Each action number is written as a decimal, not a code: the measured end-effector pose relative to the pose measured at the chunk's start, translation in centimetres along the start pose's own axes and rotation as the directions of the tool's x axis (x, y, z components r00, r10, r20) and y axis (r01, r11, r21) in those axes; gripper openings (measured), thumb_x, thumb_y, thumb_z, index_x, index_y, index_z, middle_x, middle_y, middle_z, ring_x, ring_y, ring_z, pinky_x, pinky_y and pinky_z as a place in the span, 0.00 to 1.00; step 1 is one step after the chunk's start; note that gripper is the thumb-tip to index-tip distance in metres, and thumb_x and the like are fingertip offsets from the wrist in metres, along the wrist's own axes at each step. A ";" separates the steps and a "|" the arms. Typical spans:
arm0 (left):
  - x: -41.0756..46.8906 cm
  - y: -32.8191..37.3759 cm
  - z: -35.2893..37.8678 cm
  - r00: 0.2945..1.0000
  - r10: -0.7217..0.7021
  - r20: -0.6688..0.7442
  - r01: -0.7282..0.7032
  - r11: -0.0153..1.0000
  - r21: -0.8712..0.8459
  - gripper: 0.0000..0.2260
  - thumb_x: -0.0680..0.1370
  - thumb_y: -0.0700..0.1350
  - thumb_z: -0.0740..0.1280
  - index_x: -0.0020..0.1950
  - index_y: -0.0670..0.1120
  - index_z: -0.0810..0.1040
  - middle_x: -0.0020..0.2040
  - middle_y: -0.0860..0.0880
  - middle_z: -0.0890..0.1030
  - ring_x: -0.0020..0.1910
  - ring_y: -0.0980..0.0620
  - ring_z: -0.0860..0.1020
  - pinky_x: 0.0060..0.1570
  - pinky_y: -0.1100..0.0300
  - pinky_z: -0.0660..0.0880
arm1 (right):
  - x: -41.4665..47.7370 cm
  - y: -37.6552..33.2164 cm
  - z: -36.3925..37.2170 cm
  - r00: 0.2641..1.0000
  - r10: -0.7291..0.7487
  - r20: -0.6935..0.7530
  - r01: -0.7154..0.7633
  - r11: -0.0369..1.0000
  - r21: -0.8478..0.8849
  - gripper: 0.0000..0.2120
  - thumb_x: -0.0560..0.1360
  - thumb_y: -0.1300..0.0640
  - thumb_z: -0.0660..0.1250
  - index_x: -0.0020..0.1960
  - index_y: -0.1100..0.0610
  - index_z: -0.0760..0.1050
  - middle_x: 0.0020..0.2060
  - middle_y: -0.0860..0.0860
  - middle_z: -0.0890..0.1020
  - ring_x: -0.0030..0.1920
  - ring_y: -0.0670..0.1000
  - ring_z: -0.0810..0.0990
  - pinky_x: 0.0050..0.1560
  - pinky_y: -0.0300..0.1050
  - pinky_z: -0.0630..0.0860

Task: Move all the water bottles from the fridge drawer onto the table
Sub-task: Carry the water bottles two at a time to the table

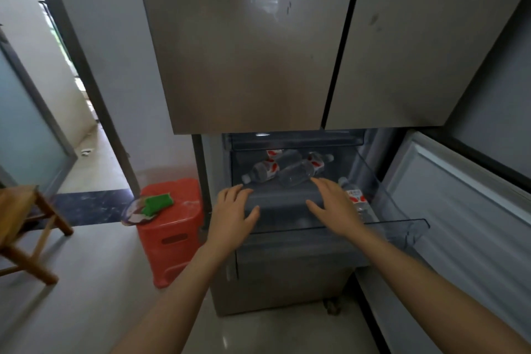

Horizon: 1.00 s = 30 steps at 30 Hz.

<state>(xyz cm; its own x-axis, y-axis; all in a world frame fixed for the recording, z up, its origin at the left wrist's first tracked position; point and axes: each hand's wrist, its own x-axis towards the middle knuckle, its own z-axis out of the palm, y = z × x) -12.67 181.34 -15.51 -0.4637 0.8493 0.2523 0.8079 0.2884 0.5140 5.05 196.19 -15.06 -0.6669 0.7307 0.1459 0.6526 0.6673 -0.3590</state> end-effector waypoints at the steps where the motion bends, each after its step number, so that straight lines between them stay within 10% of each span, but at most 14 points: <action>1: 1.1 -0.2 0.5 0.999 0.019 0.031 -0.019 1.000 -0.003 0.20 0.78 0.49 0.61 0.69 0.45 0.67 0.71 0.47 0.65 0.70 0.48 0.59 0.68 0.55 0.57 | 0.5 0.3 0.4 1.000 0.018 0.008 -0.018 1.000 -0.005 0.29 0.77 0.48 0.61 0.74 0.55 0.57 0.72 0.55 0.63 0.72 0.53 0.60 0.71 0.50 0.60; 20: 13.9 -2.1 7.5 0.822 0.372 0.432 -0.404 0.914 -0.018 0.29 0.73 0.61 0.50 0.67 0.46 0.69 0.68 0.47 0.69 0.68 0.46 0.63 0.64 0.57 0.62 | 4.1 5.5 2.9 0.889 0.451 0.072 -0.435 0.884 -0.170 0.28 0.75 0.47 0.62 0.71 0.56 0.62 0.67 0.58 0.67 0.66 0.58 0.66 0.64 0.47 0.66; 23: 14.9 -1.5 8.9 0.818 0.362 0.447 -0.401 0.916 -0.008 0.41 0.63 0.64 0.40 0.66 0.46 0.70 0.67 0.46 0.70 0.67 0.46 0.64 0.64 0.58 0.62 | 4.5 7.2 2.5 0.858 0.503 0.099 -0.485 0.859 -0.163 0.28 0.76 0.49 0.63 0.72 0.56 0.61 0.69 0.59 0.65 0.67 0.59 0.65 0.63 0.46 0.64; 30: 16.1 1.1 11.6 0.802 0.306 0.512 -0.375 0.927 0.033 0.34 0.69 0.62 0.45 0.66 0.46 0.70 0.70 0.46 0.67 0.69 0.47 0.62 0.65 0.59 0.60 | 7.2 11.8 1.8 0.758 0.604 0.246 -0.587 0.797 -0.146 0.30 0.75 0.48 0.62 0.73 0.55 0.56 0.67 0.61 0.67 0.65 0.61 0.68 0.62 0.49 0.68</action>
<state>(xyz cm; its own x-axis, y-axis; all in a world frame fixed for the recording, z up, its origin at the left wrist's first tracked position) -15.09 200.44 -20.39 0.0616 0.9963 -0.0604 0.9343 -0.0363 0.3547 7.26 209.04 -19.92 -0.2005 0.9213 -0.3331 0.9636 0.1240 -0.2368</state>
